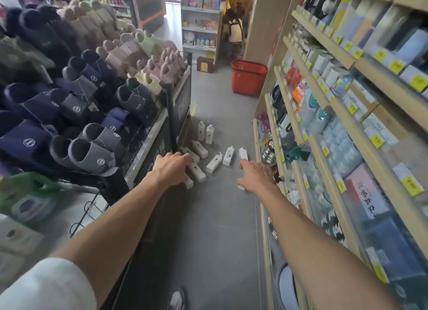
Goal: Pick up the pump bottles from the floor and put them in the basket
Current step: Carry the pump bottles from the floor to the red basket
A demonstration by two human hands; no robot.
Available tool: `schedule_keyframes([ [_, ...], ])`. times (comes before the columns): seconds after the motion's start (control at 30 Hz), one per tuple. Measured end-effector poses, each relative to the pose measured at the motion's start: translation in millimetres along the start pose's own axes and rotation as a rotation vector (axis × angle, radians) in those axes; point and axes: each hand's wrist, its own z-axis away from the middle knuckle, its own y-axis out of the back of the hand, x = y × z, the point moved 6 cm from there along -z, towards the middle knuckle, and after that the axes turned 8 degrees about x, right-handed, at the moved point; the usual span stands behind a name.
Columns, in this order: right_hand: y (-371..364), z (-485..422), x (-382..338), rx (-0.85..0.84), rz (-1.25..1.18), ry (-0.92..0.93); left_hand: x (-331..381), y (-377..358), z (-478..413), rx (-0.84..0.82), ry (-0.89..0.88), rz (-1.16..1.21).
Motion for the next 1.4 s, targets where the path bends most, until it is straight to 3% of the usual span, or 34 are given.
schedule_keyframes([
  [0.37, -3.5, -103.1, -41.3, -0.005, -0.004, -0.025, -62.8, -4.0, -113.5, -0.022, -0.046, 0.039],
  [0.7, -8.9, -214.4, -34.6, -0.005, -0.001, -0.044, -89.5, -18.9, -226.4, -0.07, -0.039, 0.058],
  [1.13, -51.0, -395.6, -2.3, -0.097, -0.035, 0.06, -102.3, -39.0, -375.9, -0.067, 0.017, 0.089],
  [1.4, -78.5, -478.2, -29.9, -0.172, -0.053, 0.168, -130.2, -60.4, -439.5, -0.095, 0.103, 0.123],
])
